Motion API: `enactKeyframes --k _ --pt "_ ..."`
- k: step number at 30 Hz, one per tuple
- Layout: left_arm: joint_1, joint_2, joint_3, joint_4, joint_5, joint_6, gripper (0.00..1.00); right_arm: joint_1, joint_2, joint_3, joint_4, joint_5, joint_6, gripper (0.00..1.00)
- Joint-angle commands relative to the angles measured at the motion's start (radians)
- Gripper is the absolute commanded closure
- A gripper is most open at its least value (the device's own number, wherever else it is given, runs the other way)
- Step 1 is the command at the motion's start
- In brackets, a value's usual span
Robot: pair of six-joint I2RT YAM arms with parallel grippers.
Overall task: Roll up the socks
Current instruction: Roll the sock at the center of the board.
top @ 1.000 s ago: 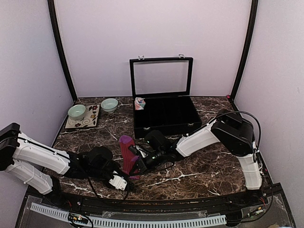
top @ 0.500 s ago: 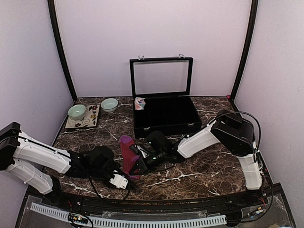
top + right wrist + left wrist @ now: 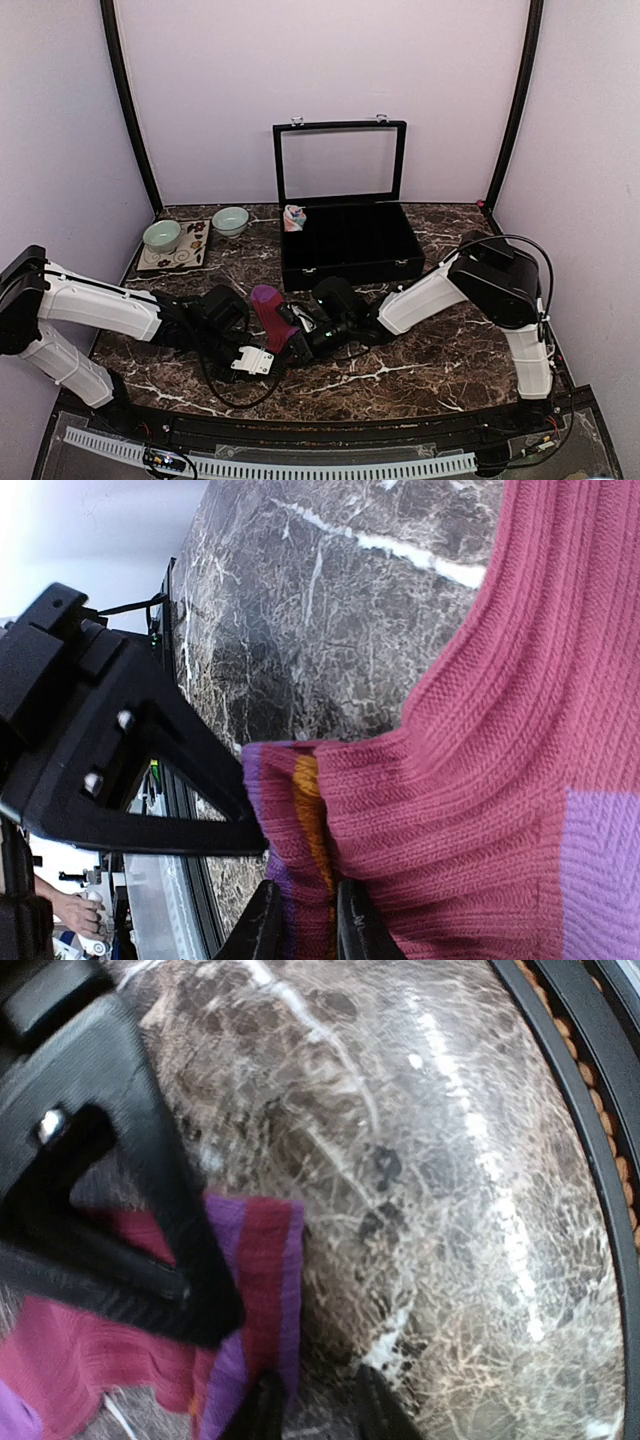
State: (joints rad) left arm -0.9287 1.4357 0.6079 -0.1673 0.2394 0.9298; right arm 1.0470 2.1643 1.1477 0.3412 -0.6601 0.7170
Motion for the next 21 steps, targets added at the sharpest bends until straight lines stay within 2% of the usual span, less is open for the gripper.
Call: enactKeyframes --k 1,7,12,15,18,21 --pt "0.011 -0.062 -0.018 -0.06 -0.025 -0.004 0.68 -0.007 0.088 -0.023 -0.181 0.077 0.003 0.8" --pt "0.011 -0.009 -0.017 -0.037 -0.01 -0.021 0.67 -0.007 0.068 -0.048 -0.174 0.113 0.004 0.79" --pt "0.011 -0.011 -0.021 -0.013 -0.04 0.026 0.67 -0.007 0.078 -0.045 -0.188 0.119 0.004 0.81" --pt "0.01 -0.039 0.011 -0.046 -0.023 0.018 0.67 -0.007 0.094 -0.041 -0.205 0.131 -0.006 0.84" --pt "0.01 -0.089 0.02 -0.105 0.007 0.015 0.67 -0.007 0.109 -0.025 -0.26 0.171 -0.046 0.92" --pt "0.01 -0.143 0.006 -0.13 0.015 -0.005 0.66 -0.005 0.11 -0.026 -0.306 0.206 -0.086 0.94"
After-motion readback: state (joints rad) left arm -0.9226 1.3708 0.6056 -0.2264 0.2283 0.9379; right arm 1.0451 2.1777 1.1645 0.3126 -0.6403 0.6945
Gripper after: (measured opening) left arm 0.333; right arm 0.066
